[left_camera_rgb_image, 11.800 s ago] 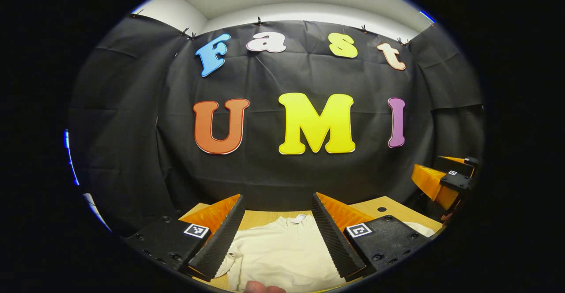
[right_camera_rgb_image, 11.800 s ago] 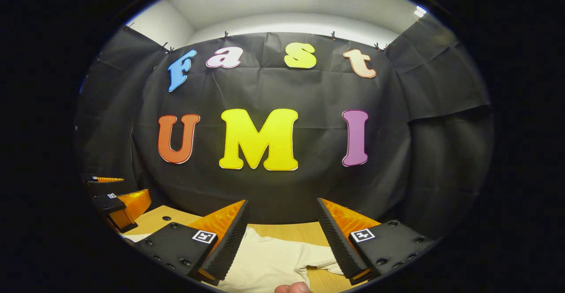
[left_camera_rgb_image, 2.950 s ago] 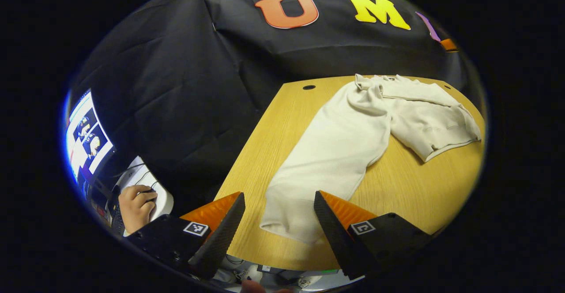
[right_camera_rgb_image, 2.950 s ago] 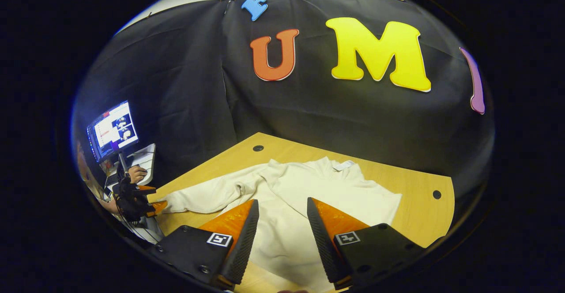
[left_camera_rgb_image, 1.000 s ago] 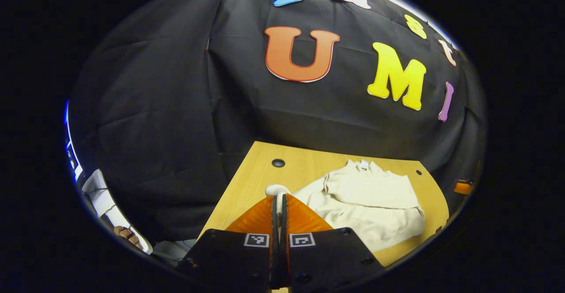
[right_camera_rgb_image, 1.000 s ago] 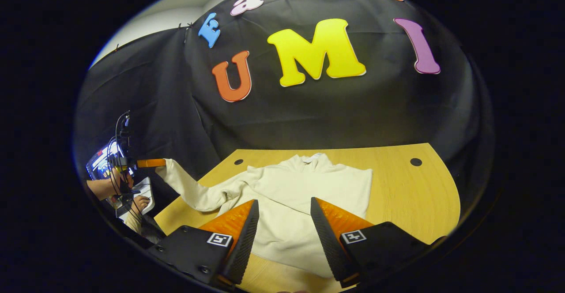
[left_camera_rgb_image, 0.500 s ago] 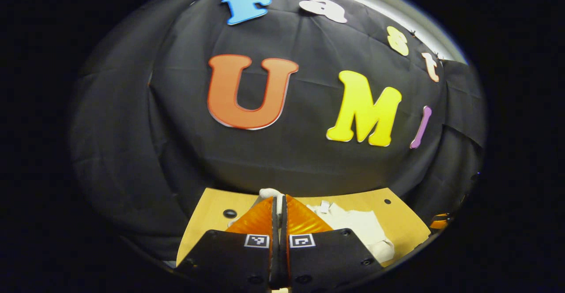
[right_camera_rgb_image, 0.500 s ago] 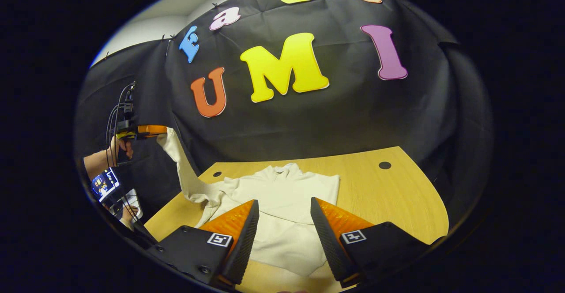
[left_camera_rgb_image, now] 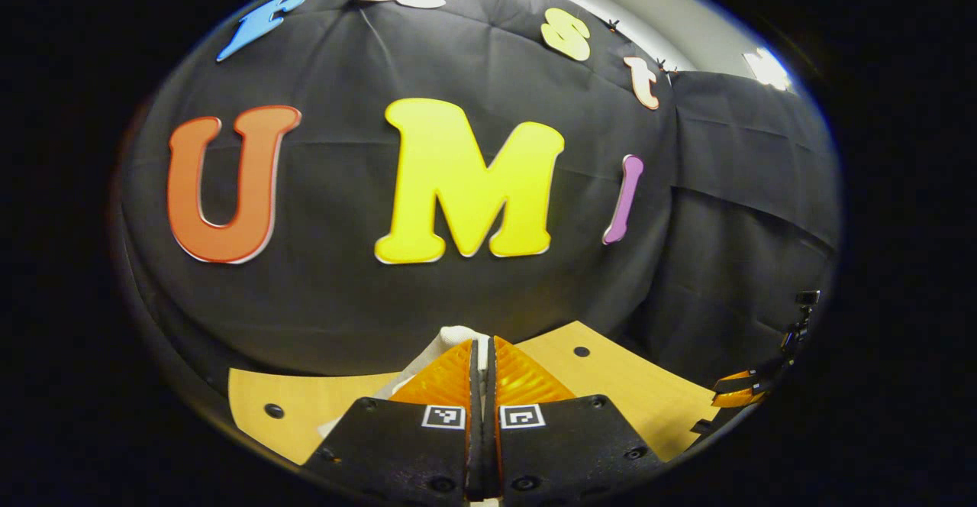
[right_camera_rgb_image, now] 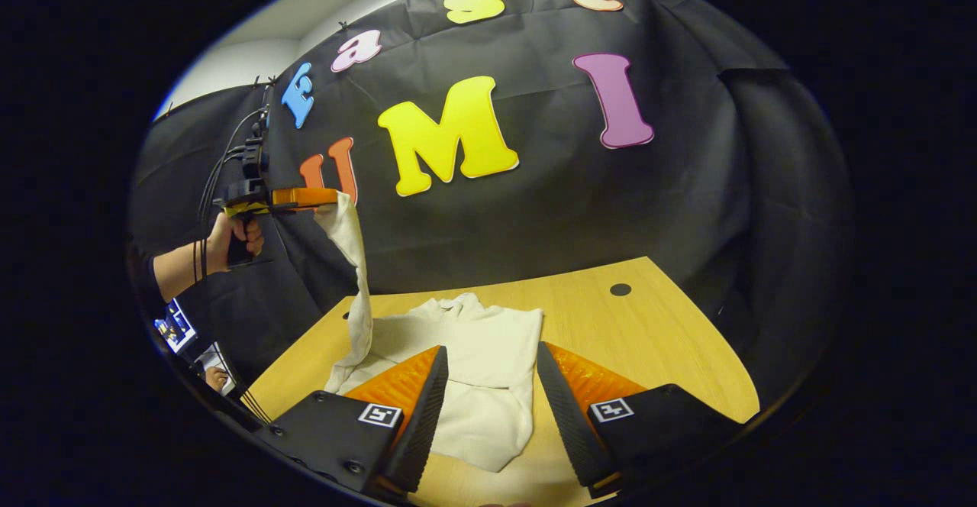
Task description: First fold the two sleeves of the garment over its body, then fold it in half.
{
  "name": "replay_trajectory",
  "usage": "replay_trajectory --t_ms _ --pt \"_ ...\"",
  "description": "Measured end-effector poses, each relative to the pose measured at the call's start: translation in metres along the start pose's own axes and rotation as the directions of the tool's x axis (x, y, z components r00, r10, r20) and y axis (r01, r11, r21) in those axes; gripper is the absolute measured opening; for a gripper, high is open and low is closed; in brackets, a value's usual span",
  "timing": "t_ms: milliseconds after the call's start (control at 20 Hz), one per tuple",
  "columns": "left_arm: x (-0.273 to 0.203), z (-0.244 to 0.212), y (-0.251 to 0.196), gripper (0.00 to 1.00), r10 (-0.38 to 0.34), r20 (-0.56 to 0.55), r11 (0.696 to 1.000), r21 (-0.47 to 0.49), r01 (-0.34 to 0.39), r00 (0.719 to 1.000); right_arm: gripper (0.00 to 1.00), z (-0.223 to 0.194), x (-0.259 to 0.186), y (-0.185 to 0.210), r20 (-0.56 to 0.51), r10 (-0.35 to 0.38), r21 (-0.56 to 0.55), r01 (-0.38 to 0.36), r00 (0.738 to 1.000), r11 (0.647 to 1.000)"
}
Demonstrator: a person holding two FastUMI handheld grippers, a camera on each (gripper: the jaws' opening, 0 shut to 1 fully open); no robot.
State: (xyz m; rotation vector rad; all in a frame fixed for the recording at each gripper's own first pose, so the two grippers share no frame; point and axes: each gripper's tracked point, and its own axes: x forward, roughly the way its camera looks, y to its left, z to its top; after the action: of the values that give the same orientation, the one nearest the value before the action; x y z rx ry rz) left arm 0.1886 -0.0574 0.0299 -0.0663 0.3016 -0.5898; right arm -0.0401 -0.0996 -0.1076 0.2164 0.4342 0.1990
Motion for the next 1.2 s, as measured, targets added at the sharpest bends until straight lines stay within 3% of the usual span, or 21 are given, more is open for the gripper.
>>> replay_trajectory --t_ms 300,500,750,950,1200 --pt "0.072 -0.06 -0.082 0.02 -0.161 -0.114 0.985 0.038 0.167 0.98 0.74 -0.013 -0.026 -0.033 -0.025 -0.083 0.009 0.083 0.996 0.996" --pt "0.121 -0.117 -0.116 0.02 -0.208 -0.223 0.975 0.027 0.22 0.952 0.74 -0.025 -0.039 -0.05 -0.054 -0.133 0.019 0.134 0.99 0.991" --pt "0.177 -0.192 -0.146 0.03 -0.213 -0.293 0.976 -0.02 0.217 0.932 0.74 -0.039 -0.051 -0.062 -0.101 -0.183 0.01 0.185 0.978 0.983" --pt "0.209 -0.238 -0.154 0.03 -0.161 -0.347 0.984 0.009 0.176 0.924 0.74 -0.046 -0.054 -0.066 -0.142 -0.202 -0.009 0.203 0.969 0.979" --pt "0.218 -0.275 -0.154 0.12 -0.122 -0.364 0.991 0.014 0.137 0.923 0.75 -0.049 -0.045 -0.067 -0.176 -0.204 -0.022 0.204 0.963 0.979"
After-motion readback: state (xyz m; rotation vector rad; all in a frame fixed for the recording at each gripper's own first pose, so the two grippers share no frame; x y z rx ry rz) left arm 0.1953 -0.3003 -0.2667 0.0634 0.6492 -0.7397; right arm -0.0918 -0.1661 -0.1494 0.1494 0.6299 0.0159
